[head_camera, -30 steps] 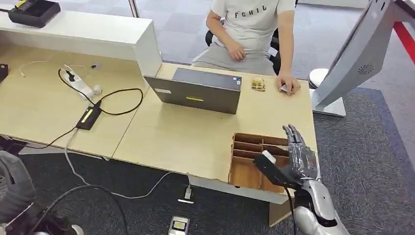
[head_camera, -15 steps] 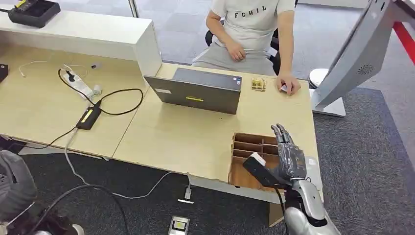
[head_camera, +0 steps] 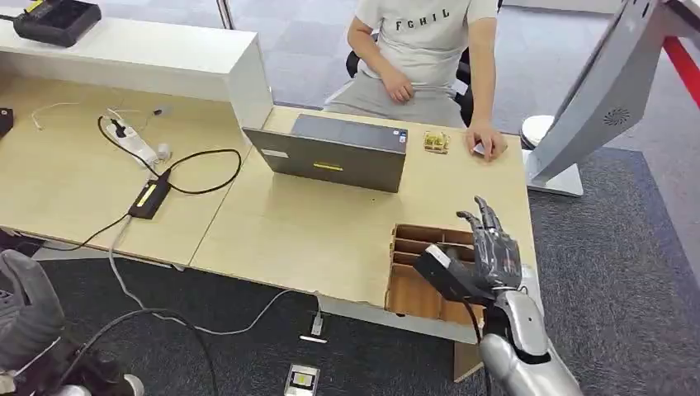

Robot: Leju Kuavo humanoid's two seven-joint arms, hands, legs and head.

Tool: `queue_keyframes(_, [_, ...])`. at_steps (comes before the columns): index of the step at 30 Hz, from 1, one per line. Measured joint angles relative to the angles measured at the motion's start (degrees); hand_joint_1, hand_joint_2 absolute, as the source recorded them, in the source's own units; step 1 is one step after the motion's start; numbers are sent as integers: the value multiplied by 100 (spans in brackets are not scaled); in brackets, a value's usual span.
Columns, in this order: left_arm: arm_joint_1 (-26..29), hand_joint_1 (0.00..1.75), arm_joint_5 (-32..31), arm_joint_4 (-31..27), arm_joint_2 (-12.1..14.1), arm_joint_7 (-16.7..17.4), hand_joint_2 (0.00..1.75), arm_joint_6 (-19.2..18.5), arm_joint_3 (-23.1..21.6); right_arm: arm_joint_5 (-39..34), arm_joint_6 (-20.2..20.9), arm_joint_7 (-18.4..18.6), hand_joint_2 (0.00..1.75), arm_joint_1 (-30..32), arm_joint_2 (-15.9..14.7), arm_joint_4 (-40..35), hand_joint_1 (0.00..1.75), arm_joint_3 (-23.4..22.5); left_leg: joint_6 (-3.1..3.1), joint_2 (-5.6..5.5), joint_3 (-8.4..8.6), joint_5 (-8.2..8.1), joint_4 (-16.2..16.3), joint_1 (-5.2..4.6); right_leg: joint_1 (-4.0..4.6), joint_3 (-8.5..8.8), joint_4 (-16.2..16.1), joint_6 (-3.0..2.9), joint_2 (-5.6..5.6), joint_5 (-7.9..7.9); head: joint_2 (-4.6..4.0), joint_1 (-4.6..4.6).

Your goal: Pass the card to the sensor for recognition and then transmit it.

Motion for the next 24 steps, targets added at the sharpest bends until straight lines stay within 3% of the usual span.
queue_keyframes(5, [14, 0, -31, -2, -2, 0, 175, 0, 0, -28, 7, -83, 175, -16, 81, 183, 159, 4, 0, 0, -1, 0, 0, 0, 0, 0, 0, 0, 0, 0, 0, 0])
queue_keyframes(24, [44, 0, -68, -28, -4, 0, 175, 0, 0, -11, 11, -92, 175, -87, 214, 487, 155, 4, 0, 0, 2, 0, 0, 0, 0, 2, 0, 0, 0, 0, 0, 0])
